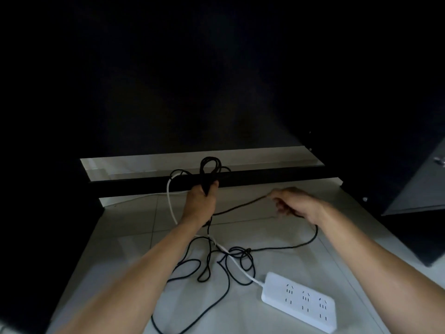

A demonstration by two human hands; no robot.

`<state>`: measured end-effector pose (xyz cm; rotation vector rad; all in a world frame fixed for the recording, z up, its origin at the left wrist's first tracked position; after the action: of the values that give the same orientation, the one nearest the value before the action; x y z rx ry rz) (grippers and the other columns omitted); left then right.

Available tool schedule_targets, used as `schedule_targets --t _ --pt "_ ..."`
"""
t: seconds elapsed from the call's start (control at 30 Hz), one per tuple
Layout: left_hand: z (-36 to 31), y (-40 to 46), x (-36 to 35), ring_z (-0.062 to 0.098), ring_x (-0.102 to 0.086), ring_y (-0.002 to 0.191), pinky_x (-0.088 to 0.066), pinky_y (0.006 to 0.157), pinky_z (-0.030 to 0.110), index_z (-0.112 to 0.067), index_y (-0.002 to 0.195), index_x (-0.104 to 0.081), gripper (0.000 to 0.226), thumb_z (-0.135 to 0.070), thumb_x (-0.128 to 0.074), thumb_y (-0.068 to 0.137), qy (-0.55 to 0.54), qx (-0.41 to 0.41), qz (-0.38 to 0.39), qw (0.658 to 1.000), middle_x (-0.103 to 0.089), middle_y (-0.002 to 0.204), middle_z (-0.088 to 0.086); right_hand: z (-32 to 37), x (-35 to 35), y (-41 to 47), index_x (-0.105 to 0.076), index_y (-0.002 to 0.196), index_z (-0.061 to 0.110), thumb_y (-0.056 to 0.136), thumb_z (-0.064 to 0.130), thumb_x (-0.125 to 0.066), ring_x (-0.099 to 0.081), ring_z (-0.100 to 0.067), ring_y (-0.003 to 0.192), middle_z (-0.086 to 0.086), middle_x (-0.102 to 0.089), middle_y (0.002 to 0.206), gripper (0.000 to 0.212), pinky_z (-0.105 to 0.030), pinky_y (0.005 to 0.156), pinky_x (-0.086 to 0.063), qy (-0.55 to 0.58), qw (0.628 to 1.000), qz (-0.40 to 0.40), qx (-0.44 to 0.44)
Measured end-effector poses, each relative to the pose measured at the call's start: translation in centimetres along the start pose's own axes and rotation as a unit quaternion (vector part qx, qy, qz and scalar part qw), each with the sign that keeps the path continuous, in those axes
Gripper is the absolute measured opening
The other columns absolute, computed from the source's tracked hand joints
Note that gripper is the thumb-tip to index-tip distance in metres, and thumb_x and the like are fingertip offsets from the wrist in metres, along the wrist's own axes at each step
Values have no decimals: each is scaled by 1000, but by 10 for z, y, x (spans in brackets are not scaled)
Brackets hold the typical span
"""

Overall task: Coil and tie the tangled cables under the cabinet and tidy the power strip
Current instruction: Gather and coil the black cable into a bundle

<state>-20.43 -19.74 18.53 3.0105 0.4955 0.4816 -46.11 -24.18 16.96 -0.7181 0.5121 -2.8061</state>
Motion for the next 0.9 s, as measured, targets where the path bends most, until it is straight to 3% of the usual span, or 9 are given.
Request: schedule_targets --t 0.1,0.2,0.3,0.4,0.47,0.6,0.73,0.83,0.9 --pt "-3 -4 -14 17 -50 56 -52 59 34 -18 79 -57 30 -44 -55 94 -53 19 39 998 -51 64 2 16 -9 -1 -54 72 18 97 29 -48 -34 -10 40 5 -39 54 27 -23 38 -25 289 956 25 -45" --pt "-12 -16 -33 11 -55 53 -50 54 25 -23 95 -64 25 -47 -59 91 -62 6 87 994 -62 79 5 44 -24 -11 -63 93 10 103 23 -39 -51 -11 46 1 -57 60 29 -22 41 -39 396 915 72 -25" --pt "-24 -27 -50 -1 -58 58 -49 55 20 -36 88 -63 8 -43 -65 88 -72 -36 116 990 -64 79 -6 69 -41 -23 -63 114 3 99 31 -48 -62 -22 74 -12 -65 89 35 -31 64 -48 400 909 117 24" --pt "-19 -26 -55 3 -65 82 -51 73 22 -27 97 -68 23 -44 -70 83 -46 -67 119 990 -70 87 -10 83 -53 -34 -55 133 -3 91 37 -61 -62 -30 93 -20 -61 110 58 -40 78 -53 359 916 168 64" --pt "-18 -25 -55 1 -64 97 -51 84 21 -30 112 -65 37 -47 -72 79 -21 -88 130 987 -70 101 -14 86 -55 -37 -60 127 -2 92 27 -63 -64 -30 104 -18 -67 113 45 -44 98 -50 316 929 168 94" --pt "-17 -26 -55 4 -61 108 -51 93 28 -29 128 -49 66 -52 -73 71 37 -95 130 986 -66 116 -13 85 -48 -34 -66 115 2 92 1 -61 -67 -25 101 -16 -71 109 24 -34 92 -54 271 949 104 126" --pt "-20 -25 -61 14 -63 105 -52 91 34 -25 129 -42 69 -47 -75 73 82 -80 138 984 -66 115 -7 81 -38 -28 -72 100 10 90 -2 -59 -66 -28 97 -13 -73 101 20 -42 96 -51 206 970 20 130" --pt "-24 -25 -63 14 -63 104 -53 90 34 -26 124 -56 53 -47 -71 78 158 -89 158 971 -68 114 -7 82 -30 -27 -72 90 12 89 0 -61 -64 -29 92 -14 -72 94 16 -41 88 -51 177 973 -15 147" --pt "-25 -24 -60 11 -66 90 -55 83 33 -25 105 -65 30 -44 -68 81 188 -89 159 965 -73 95 -8 78 -30 -26 -69 90 12 93 2 -60 -65 -26 88 -12 -72 91 14 -38 81 -53 203 969 4 139"
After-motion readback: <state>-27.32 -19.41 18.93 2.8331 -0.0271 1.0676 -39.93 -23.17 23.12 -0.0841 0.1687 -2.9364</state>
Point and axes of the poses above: each hand's wrist, its own y-axis towards the middle knuckle, its own x-axis out of the back of the hand, z = x × y, the point moved 8 cm from there along y, towards the middle knuckle
